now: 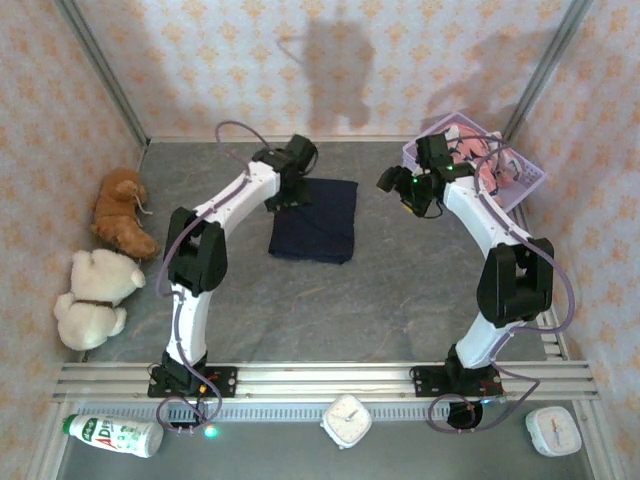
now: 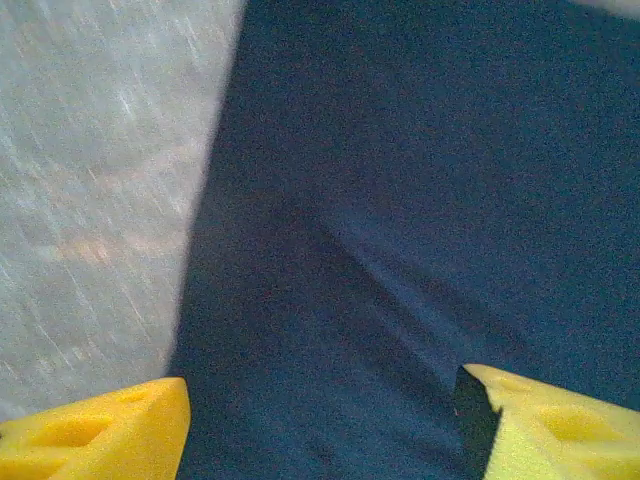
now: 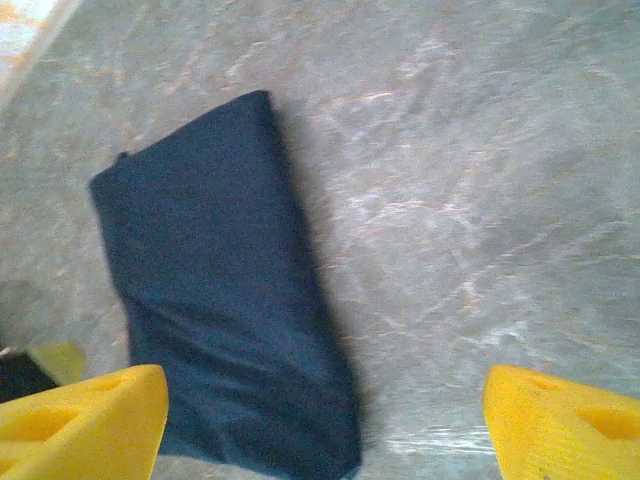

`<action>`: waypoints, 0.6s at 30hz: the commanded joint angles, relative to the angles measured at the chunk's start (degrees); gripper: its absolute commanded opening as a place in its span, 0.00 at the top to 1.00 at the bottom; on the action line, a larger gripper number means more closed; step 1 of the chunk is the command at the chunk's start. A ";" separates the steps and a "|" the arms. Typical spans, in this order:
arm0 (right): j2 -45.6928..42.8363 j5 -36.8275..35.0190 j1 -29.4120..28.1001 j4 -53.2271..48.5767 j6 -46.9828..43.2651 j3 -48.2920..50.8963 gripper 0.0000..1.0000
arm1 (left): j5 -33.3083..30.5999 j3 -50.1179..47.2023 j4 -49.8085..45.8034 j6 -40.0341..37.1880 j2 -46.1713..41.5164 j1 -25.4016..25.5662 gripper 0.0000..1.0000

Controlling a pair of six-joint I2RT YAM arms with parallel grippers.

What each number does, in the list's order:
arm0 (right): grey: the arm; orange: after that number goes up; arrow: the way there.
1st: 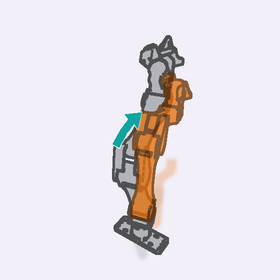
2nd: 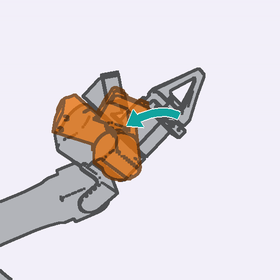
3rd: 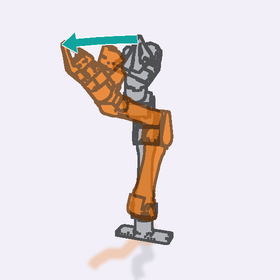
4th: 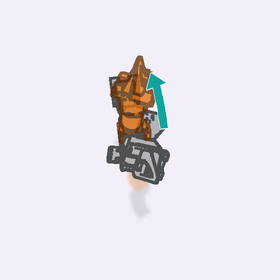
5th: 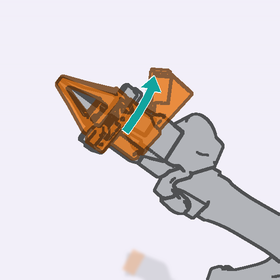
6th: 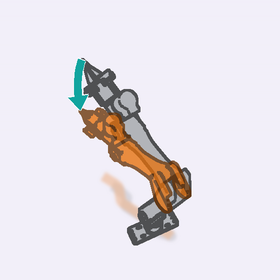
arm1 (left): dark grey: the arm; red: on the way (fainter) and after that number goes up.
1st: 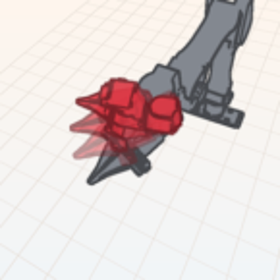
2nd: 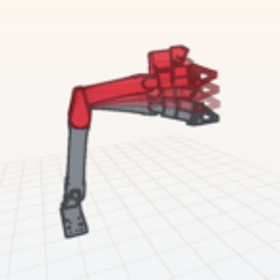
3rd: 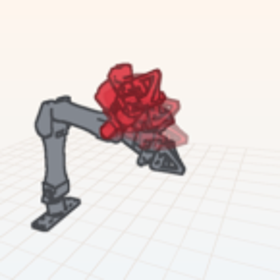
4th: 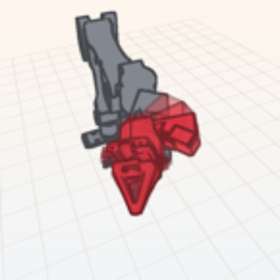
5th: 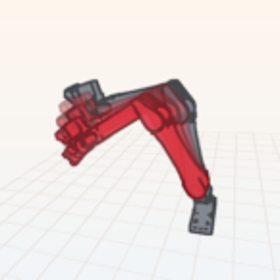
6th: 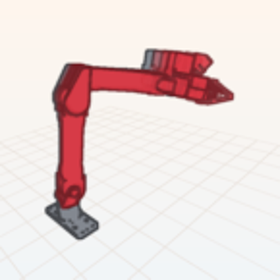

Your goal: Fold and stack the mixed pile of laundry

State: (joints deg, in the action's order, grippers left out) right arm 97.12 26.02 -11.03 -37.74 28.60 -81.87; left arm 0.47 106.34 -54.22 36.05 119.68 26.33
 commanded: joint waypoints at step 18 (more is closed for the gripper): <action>2.88 -16.87 5.90 -8.27 -5.77 -12.09 0.01 | -12.89 -1.84 -3.34 -3.00 9.64 -5.28 0.24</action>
State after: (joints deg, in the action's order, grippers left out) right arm 97.97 15.27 -6.63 -43.55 24.29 -90.78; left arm -7.25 104.71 -53.36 38.52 129.14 26.83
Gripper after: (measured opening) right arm 0.993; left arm 0.758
